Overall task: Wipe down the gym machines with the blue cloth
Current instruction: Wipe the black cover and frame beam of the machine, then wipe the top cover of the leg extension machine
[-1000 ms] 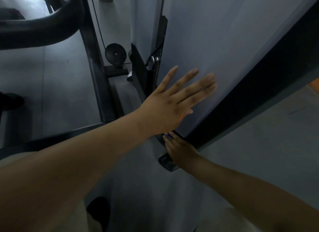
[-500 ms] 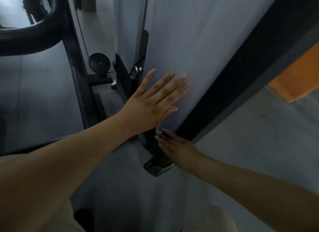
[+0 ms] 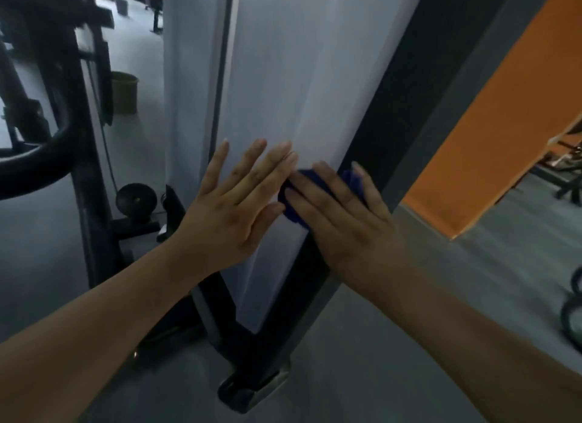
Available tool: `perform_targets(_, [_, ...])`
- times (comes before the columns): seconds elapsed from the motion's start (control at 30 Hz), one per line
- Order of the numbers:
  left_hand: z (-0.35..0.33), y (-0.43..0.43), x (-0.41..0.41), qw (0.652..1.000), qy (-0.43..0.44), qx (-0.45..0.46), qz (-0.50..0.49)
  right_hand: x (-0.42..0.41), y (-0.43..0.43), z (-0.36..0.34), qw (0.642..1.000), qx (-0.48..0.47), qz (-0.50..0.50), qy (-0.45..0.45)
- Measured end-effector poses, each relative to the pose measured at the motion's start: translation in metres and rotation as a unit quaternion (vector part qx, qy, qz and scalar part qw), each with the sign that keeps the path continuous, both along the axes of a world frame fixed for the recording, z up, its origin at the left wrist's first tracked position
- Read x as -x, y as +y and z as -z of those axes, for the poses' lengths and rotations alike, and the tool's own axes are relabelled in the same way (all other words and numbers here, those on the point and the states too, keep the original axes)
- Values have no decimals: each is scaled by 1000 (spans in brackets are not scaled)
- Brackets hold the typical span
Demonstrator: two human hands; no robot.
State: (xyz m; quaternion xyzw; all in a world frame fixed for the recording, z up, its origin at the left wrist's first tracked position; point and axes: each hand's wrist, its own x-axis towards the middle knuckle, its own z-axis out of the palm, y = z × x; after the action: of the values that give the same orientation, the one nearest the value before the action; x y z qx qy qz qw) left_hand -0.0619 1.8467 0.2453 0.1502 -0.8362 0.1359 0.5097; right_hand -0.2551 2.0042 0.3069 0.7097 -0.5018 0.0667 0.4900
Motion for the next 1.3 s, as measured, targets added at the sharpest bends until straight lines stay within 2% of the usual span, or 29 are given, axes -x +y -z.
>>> perform_targets(0.17, [-67,6,7,999,20,25,17,-12,-12,-87,993,106,19,-50])
perform_targets(0.3, [-107,10,12,999,31,-3,19,-16,-18,-126,987,131,19,-94])
perform_targets(0.4, [-122,14,14,999,31,-10,33,-16,-16,-113,995,92,20,-45])
perform_targets(0.5, [-131,13,15,999,25,4,42,2,-9,-146,997,77,-7,13])
perform_targets(0.57, [-138,13,19,999,19,-12,48,11,-9,-178,990,132,-7,-39])
perform_targets(0.63, [-142,15,24,997,21,-46,53,9,-12,-186,986,149,3,-79])
perform_targets(0.73, [-146,16,32,996,38,-62,58,13,-8,-181,995,89,-15,29])
perform_targets(0.77, [-148,16,35,996,44,-57,60,18,-5,-192,995,86,-24,33])
perform_targets(0.87, [-159,15,42,995,53,-50,62,20,-5,-214,986,142,-12,-88])
perform_targets(0.9, [-164,14,43,995,55,-49,60,15,-8,-211,983,151,-9,-104])
perform_targets(0.97, [-176,12,45,996,62,-35,56,13,-10,-196,992,120,-7,-31])
perform_targets(1.03, [-189,10,44,996,66,-16,55,22,-4,-216,995,93,-27,25])
perform_targets(1.17, [-207,10,51,998,58,-2,40,28,-3,-273,981,156,-25,-111])
perform_targets(1.2, [-209,10,54,998,59,-7,37,25,-6,-272,983,151,-25,-104])
perform_targets(1.3, [-206,12,63,997,62,-19,30,28,-3,-276,995,94,-33,5])
